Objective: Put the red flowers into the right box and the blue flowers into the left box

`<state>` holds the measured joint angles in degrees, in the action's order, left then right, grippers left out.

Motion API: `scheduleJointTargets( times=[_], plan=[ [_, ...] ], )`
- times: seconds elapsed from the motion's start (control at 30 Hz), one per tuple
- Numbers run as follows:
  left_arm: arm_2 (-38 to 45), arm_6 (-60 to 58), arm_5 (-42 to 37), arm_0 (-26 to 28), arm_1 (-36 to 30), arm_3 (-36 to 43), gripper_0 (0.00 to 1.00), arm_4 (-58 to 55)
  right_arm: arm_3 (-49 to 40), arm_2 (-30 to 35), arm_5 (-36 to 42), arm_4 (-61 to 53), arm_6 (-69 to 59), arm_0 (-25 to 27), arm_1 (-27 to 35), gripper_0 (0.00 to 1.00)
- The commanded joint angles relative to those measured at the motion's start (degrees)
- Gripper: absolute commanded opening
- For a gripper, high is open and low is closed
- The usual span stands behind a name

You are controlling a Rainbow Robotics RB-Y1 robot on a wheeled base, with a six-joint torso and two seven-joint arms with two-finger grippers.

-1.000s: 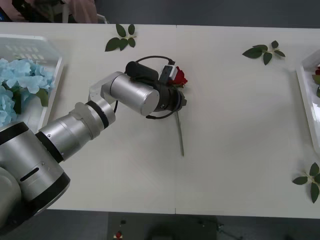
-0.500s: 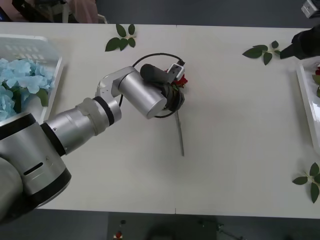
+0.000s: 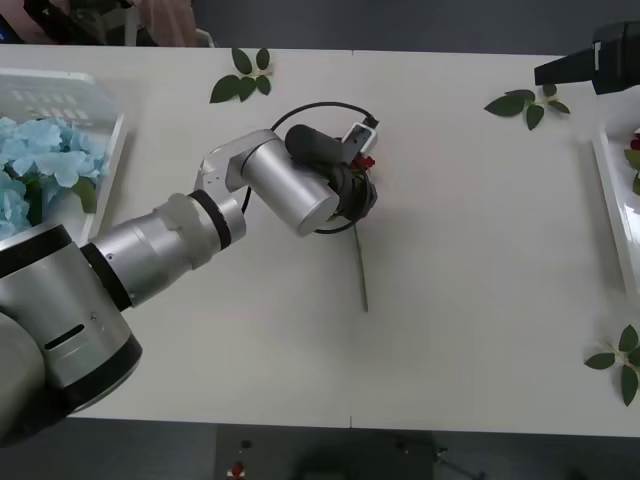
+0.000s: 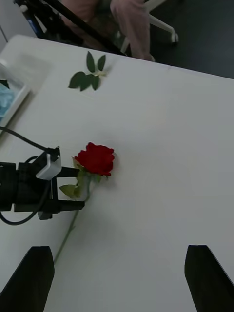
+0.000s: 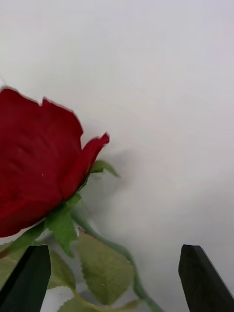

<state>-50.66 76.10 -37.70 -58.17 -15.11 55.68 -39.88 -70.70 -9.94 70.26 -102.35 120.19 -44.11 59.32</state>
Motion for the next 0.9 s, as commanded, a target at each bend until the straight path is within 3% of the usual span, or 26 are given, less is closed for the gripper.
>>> scheduleJointTargets(
  times=[0.03,0.2,0.3,0.33,0.37,0.4,0.6,0.9],
  plan=[
    [1.53,-0.96,-0.35,2.36,-11.61,18.15,0.76,-5.82,-0.5,1.42,-2.32,-5.31,8.13,3.68,-2.72,0.79],
    [7.33,-0.43,-0.35,15.36,-23.47,41.79,0.76,-10.57,-0.5,1.77,-3.46,-9.97,12.26,5.26,-5.7,0.79],
    [11.11,0.27,-0.18,23.27,-28.31,51.46,0.76,-10.04,-0.5,2.91,-2.49,-10.32,12.7,5.44,-7.81,0.79],
    [13.04,1.5,-0.18,27.05,-30.24,55.41,0.79,-9.78,-0.5,3.53,-1.7,-11.2,13.05,5.96,-8.96,0.79],
    [14.98,3.44,-0.18,30.57,-31.82,58.75,0.92,-9.78,-0.5,3.62,-1.26,-12.35,13.49,6.31,-9.92,0.79],
    [15.86,4.4,-0.18,32.42,-32.53,60.34,0.99,-10.04,-0.5,3.62,-0.91,-13.05,13.93,6.58,-10.19,0.79],
    [24.29,11.0,2.46,47.88,-39.12,73.7,1.0,-10.75,-0.5,3.53,2.96,-11.29,21.84,7.98,-14.85,0.79],
    [37.48,17.85,3.51,66.78,-45.1,88.72,1.0,-12.06,-5.59,3.35,2.43,10.59,12.09,6.75,-24.07,0.78]
  ],
)
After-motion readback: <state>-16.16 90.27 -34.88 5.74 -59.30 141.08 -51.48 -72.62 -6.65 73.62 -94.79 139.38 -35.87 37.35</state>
